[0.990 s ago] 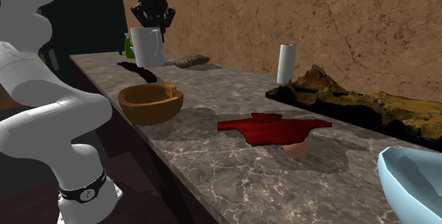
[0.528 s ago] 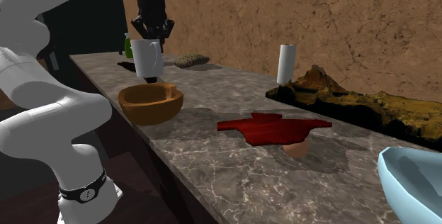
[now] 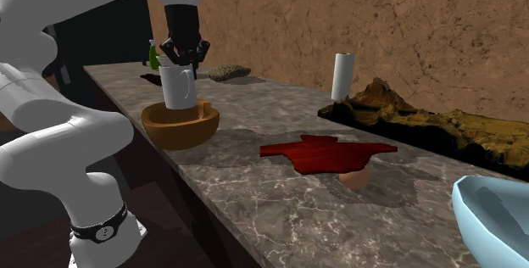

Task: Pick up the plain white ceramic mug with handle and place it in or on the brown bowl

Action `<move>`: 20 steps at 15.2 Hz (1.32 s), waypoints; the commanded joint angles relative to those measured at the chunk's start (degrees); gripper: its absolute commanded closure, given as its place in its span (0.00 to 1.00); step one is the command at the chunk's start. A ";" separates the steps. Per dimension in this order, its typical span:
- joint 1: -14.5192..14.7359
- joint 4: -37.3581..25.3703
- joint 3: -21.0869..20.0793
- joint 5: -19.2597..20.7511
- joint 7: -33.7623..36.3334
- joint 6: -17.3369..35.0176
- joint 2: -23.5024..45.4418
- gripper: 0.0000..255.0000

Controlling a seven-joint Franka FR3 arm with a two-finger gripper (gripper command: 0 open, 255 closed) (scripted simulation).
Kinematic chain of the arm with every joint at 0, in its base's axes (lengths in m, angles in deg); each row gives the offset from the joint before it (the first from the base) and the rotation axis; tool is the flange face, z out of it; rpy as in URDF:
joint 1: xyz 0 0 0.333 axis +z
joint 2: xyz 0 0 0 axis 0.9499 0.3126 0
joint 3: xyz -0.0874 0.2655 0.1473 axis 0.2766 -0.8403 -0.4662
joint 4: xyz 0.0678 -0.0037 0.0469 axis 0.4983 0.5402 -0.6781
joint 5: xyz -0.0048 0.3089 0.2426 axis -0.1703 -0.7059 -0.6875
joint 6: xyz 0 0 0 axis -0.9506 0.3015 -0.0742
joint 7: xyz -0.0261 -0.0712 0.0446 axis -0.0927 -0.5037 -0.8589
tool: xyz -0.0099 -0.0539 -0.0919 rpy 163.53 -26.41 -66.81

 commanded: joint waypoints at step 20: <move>-0.65 -5.32 0.80 0.90 0.67 -2.98 2.30 0.00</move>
